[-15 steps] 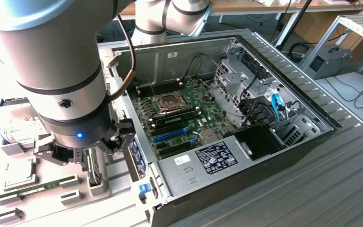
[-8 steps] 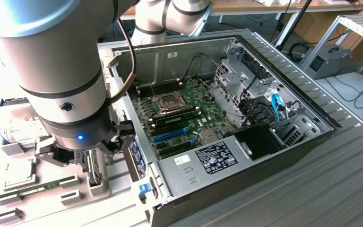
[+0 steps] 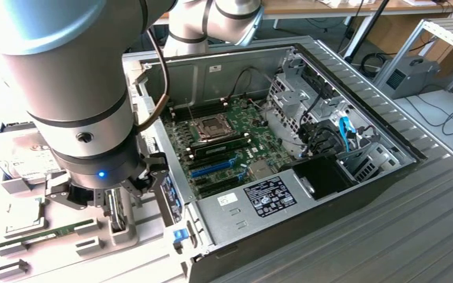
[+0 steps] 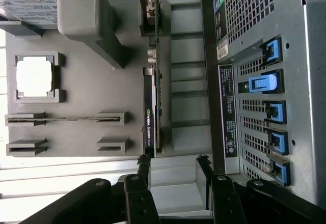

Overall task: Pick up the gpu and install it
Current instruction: 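Pick up the gpu and move the gpu toward the slot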

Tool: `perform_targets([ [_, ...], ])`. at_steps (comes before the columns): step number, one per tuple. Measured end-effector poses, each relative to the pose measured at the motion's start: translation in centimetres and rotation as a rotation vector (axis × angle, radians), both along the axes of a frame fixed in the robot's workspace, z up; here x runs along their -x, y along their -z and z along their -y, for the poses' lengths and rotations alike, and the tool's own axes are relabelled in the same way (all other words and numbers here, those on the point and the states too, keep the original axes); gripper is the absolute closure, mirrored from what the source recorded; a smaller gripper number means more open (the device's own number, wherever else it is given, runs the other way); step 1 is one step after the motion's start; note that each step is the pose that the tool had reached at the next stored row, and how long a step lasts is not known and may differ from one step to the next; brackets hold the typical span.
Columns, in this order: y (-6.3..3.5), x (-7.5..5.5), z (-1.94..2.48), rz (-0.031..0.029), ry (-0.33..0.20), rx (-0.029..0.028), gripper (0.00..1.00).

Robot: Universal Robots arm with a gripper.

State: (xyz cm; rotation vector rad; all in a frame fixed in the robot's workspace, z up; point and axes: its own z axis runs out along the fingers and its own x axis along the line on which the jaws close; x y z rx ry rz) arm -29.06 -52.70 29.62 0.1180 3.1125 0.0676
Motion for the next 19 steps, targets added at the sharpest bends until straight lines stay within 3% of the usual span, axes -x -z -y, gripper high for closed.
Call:
perform_targets([
  [19,1.57,0.0,0.00,0.0000,0.000,0.0000,0.52],
])
